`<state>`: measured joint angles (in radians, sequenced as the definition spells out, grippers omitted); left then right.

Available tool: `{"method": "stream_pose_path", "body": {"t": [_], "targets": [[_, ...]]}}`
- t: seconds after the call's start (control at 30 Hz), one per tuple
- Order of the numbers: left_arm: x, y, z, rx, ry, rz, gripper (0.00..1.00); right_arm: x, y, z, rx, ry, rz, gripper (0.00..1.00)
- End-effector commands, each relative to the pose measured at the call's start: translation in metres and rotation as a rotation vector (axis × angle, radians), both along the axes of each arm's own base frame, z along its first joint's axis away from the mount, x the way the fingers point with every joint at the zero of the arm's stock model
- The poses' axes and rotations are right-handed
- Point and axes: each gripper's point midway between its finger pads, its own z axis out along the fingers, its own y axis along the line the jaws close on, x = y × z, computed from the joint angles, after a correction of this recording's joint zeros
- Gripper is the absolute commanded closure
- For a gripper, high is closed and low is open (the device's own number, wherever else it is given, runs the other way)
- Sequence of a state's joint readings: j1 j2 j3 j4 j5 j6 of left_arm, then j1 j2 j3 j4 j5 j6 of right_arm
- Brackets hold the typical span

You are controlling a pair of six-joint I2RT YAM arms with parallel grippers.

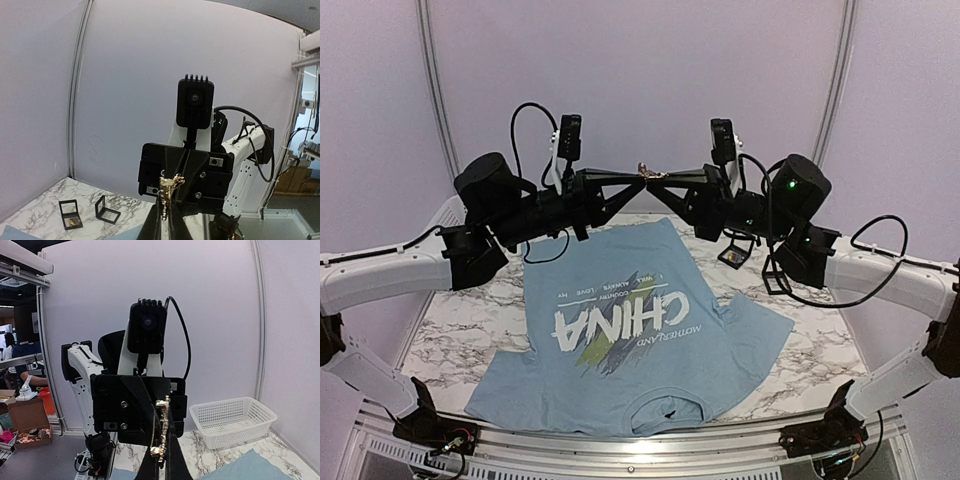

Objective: Pin the brooch onto the clothing
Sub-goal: Pass from the right arm to the left

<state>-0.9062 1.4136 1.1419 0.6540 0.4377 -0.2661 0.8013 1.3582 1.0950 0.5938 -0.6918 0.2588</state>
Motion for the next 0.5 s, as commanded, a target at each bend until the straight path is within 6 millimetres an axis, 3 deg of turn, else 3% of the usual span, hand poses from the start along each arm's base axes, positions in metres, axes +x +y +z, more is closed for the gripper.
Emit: {"method": "stream_pose_path", "body": {"t": [0.0, 0.33, 0.47], "targets": [[-0.006, 0.002, 0.023, -0.059, -0.053, -0.009, 1.00, -0.004, 0.002, 0.003, 0.000, -0.009, 0.010, 1.00], [-0.002, 0.012, 0.021, -0.063, -0.075, 0.057, 1.00, -0.004, 0.003, -0.004, -0.032, -0.019, 0.002, 0.97], [0.017, 0.034, 0.003, 0.020, -0.106, 0.260, 1.00, 0.004, -0.003, -0.021, -0.132, -0.034, -0.060, 0.59]]}}
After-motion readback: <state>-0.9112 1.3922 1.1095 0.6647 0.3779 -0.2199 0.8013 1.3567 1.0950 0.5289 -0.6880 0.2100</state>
